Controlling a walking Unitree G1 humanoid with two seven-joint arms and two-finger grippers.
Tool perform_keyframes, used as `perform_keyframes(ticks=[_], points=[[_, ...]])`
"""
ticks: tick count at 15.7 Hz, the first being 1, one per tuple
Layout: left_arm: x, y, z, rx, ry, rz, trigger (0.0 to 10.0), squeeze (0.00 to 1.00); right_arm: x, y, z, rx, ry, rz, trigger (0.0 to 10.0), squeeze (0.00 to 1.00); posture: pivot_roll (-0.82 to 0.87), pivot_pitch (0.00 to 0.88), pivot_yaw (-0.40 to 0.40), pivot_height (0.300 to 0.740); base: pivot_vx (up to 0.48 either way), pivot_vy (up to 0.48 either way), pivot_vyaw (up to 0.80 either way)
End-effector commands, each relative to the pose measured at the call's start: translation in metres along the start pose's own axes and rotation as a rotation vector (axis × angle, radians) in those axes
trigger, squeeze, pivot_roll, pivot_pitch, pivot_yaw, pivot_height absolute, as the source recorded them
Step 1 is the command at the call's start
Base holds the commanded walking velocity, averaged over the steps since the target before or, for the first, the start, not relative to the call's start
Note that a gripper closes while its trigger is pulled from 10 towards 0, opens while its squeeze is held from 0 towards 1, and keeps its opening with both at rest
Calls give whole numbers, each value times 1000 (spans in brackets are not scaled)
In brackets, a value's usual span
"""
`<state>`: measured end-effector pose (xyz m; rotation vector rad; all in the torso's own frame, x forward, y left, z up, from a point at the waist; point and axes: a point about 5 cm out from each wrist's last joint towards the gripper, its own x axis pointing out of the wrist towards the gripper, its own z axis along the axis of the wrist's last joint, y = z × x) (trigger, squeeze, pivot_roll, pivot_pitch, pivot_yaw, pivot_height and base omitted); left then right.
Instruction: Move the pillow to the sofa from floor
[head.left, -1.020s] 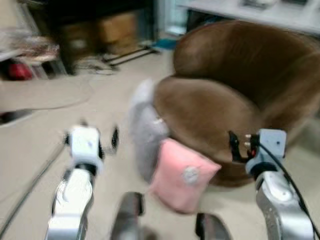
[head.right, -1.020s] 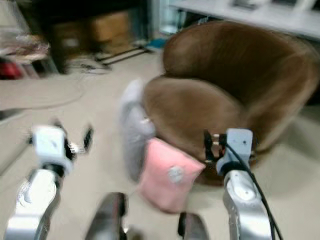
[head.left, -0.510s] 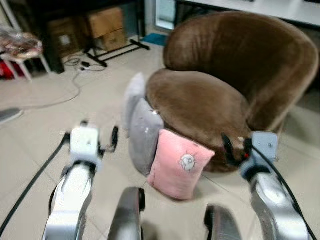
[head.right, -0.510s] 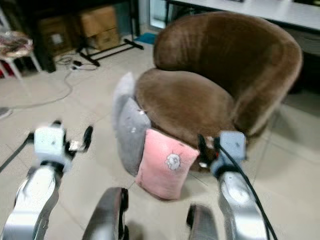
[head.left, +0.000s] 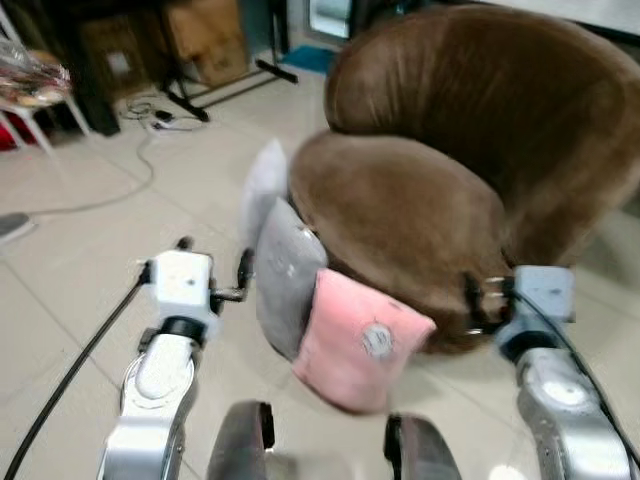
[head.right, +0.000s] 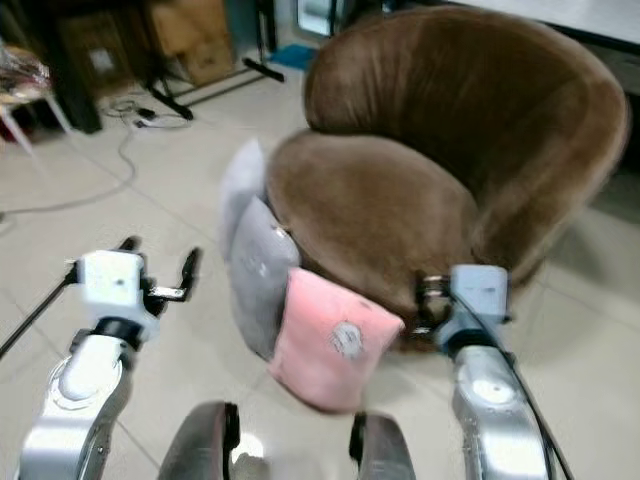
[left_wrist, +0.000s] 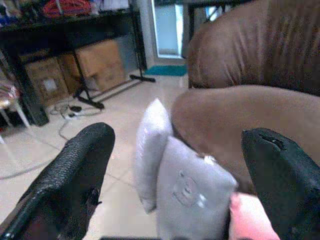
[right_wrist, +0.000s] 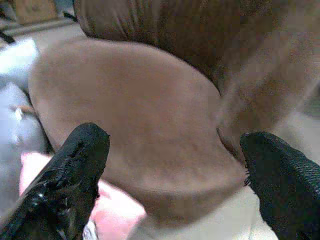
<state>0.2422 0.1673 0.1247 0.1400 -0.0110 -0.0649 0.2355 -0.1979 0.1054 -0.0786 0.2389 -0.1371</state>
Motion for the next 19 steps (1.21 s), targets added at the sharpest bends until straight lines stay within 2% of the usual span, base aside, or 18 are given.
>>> perform_keyframes(ticks=[1,19], points=[[-3,11,-1,18,10,35,10000,0,1,9,3,6,-14,31,10000,0,29,0,9,605,296,0,0],[-3,6,-4,15,22,5,10000,0,2,7,3,-1,-16,23,10000,0,24,0,9,605,295,0,0]])
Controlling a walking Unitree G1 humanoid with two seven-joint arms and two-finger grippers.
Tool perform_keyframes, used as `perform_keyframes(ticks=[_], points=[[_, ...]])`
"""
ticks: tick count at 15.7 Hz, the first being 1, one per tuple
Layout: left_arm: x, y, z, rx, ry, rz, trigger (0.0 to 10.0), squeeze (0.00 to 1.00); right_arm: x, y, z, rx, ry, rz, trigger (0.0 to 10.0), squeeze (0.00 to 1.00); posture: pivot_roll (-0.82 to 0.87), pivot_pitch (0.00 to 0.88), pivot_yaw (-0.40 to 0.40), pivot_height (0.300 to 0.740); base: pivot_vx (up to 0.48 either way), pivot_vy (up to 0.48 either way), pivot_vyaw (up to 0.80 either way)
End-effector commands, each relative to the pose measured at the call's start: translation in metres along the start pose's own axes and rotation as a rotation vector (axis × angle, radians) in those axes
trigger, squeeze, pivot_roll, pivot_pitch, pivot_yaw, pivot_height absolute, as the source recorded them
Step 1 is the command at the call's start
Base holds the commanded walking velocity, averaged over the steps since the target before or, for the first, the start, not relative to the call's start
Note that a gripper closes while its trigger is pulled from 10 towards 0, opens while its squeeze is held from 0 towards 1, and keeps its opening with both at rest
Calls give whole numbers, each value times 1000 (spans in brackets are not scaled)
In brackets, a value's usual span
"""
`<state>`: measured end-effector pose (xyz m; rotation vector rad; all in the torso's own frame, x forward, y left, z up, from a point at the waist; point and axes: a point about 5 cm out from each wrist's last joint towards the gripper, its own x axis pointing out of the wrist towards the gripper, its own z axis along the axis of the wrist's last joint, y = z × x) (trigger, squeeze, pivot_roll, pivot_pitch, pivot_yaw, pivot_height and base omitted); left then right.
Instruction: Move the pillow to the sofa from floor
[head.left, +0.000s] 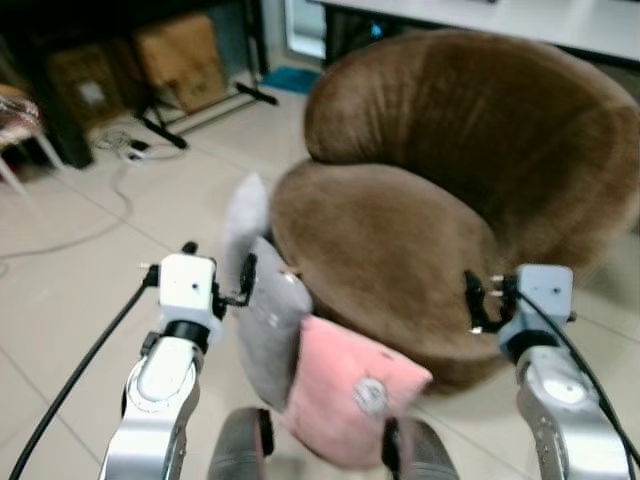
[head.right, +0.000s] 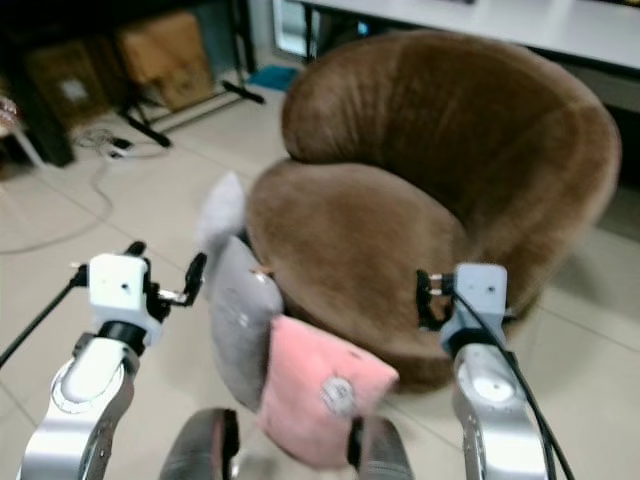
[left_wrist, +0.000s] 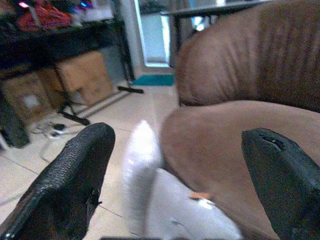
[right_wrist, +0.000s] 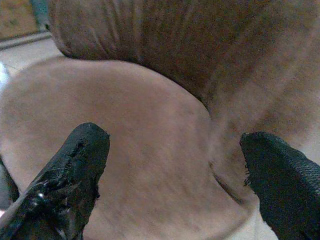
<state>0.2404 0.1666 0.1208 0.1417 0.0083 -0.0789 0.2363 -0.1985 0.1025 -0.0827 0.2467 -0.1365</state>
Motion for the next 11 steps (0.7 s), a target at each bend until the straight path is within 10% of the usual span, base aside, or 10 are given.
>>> perform_keyframes(ticks=[1,11], points=[[-1,7,0,13,4,20,10000,0,1,8,5,3,-24,23,10000,0,24,0,9,605,292,0,0],[-5,4,-4,40,8,4,10000,0,0,9,1,-4,-11,55,10000,0,26,0,5,575,173,0,0]])
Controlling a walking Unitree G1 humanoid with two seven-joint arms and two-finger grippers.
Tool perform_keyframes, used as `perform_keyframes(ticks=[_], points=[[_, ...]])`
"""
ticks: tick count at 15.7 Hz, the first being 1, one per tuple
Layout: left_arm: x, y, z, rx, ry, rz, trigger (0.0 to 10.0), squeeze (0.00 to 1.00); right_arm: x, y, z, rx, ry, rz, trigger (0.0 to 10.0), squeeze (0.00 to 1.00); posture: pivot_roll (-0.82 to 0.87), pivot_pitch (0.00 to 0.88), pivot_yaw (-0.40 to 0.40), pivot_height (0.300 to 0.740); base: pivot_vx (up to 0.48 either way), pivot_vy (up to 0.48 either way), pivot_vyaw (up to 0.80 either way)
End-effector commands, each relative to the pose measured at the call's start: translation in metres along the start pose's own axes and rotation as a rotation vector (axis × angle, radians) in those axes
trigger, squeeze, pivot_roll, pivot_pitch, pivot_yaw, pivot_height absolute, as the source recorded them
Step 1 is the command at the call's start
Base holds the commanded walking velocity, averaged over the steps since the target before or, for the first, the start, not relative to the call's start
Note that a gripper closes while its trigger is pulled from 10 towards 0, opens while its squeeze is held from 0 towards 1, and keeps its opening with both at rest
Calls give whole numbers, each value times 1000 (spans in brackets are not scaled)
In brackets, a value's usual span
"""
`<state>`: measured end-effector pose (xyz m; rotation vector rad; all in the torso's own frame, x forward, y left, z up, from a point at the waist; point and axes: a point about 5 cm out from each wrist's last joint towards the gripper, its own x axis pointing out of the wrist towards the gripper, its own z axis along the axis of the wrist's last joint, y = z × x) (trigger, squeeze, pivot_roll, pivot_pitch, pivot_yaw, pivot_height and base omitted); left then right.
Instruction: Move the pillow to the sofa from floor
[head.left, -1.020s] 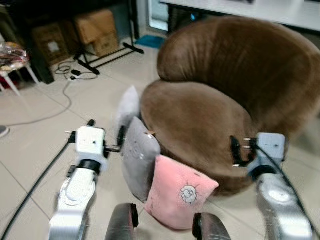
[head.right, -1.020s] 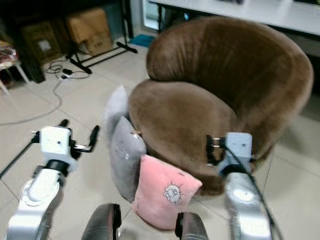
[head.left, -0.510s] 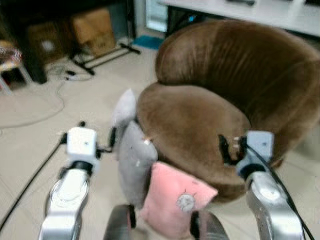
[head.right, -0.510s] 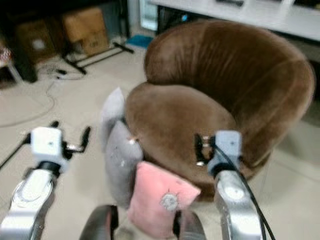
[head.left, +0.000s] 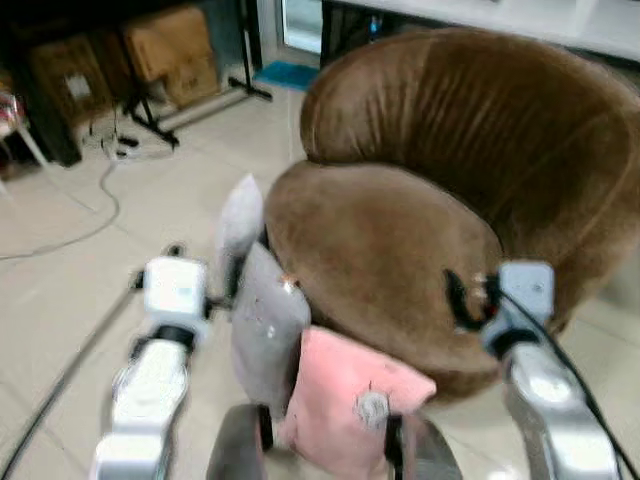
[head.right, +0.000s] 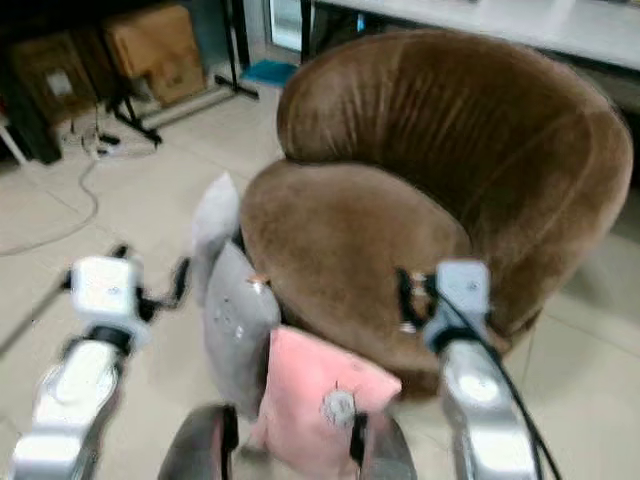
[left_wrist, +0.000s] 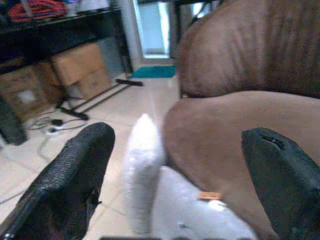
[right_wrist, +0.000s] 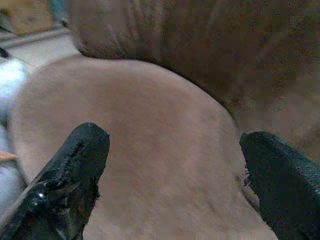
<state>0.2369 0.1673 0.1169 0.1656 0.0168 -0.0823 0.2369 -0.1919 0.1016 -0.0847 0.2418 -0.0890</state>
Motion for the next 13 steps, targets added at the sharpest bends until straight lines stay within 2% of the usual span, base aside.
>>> perform_keyframes(ticks=[1,6,8,9,10,11,13], points=[[-1,4,0,18,-1,8,10000,0,0,2,1,2,-3,10,10000,0,28,0,3,565,0,0,0],[-4,3,-4,22,10,8,10000,0,6,0,0,-35,11,43,10000,0,29,0,-3,505,0,0,0],[-5,2,-8,31,22,0,10000,0,10,7,-3,-50,34,116,10000,0,31,0,-5,495,0,0,0],[-3,5,-11,39,31,0,10000,0,15,16,-8,-46,58,190,10000,239,37,0,-12,495,0,0,0],[-3,6,-13,47,35,1,10000,0,20,22,-13,-27,80,228,10000,1000,47,0,-20,495,0,0,0],[-3,7,-13,51,37,1,10000,0,23,24,-15,-20,91,240,10000,1000,47,0,-20,495,0,0,0],[-1,10,-15,78,46,-14,10000,0,45,43,-25,-39,135,301,10000,1000,85,0,-43,495,0,0,0]])
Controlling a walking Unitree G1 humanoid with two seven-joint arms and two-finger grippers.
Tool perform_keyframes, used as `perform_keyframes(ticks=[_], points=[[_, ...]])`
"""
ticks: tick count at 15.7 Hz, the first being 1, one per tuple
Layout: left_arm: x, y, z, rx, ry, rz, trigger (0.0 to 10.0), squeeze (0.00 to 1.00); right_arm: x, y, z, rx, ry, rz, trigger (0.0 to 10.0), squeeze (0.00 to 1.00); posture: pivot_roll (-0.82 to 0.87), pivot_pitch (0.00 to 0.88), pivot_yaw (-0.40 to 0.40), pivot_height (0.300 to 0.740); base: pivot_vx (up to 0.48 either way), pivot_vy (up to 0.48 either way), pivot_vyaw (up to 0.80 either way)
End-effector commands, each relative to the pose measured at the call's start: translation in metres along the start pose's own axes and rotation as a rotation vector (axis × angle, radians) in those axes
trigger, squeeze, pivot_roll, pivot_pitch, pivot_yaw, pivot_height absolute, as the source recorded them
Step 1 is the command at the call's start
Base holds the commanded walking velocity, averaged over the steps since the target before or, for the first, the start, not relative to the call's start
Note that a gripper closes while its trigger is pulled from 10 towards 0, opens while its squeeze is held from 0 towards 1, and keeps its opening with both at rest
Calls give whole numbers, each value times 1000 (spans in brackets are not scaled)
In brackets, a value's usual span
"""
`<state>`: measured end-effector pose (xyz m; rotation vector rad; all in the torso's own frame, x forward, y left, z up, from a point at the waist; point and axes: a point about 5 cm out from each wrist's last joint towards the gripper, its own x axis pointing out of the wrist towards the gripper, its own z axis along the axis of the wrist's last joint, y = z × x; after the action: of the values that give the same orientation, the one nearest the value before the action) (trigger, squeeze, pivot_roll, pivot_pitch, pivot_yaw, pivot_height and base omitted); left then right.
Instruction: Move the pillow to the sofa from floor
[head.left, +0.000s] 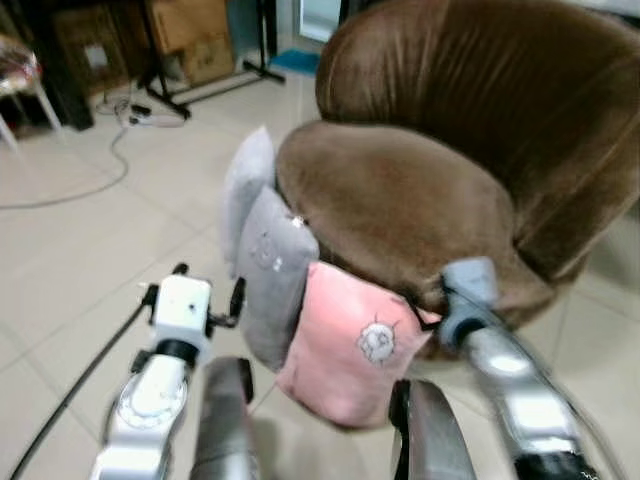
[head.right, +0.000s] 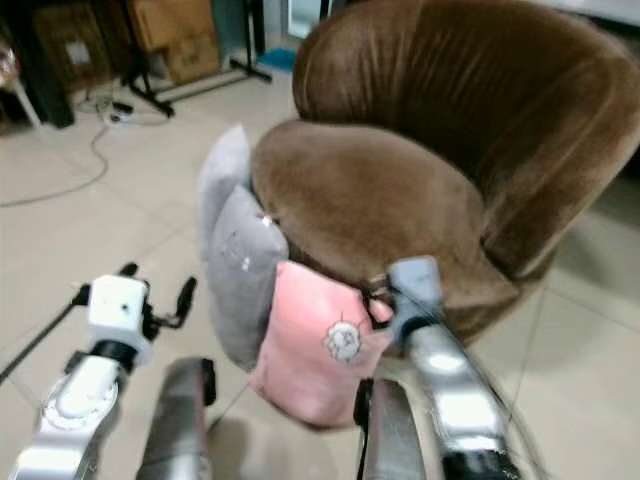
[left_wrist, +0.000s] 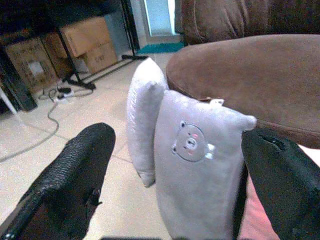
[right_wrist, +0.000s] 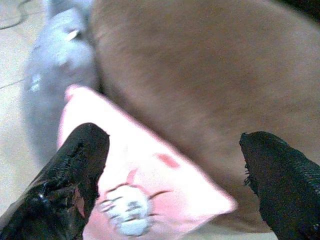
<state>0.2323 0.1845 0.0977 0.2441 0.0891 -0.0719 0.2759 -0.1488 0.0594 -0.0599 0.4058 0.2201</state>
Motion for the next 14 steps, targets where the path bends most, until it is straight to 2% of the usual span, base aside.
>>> perform_keyframes(ticks=[1,4,5,7,9,11,14], points=[[4,0,7,19,-28,-23,10000,0,12,0,1,-18,6,21,10000,1000,95,0,-55,495,0,0,0],[4,11,8,35,-20,-31,10000,0,38,16,-2,3,64,84,10000,1000,132,0,-83,495,0,0,0],[3,13,9,37,-18,-37,10000,0,42,18,-2,5,71,89,10000,1000,146,0,-88,495,0,0,0],[-8,17,10,48,-2,-71,10000,0,55,20,-7,4,112,72,10000,1000,151,2,-80,495,0,0,0],[-12,17,12,44,-2,-97,10000,0,58,15,-10,9,140,14,10000,1000,147,20,-79,495,0,0,0],[-12,13,19,34,-18,-125,10000,0,59,3,-11,53,166,-75,10000,1000,138,64,-82,495,0,0,0],[-15,9,30,46,-38,-171,10000,0,63,-9,-4,158,148,-159,10000,1000,133,118,-74,495,0,0,0]])
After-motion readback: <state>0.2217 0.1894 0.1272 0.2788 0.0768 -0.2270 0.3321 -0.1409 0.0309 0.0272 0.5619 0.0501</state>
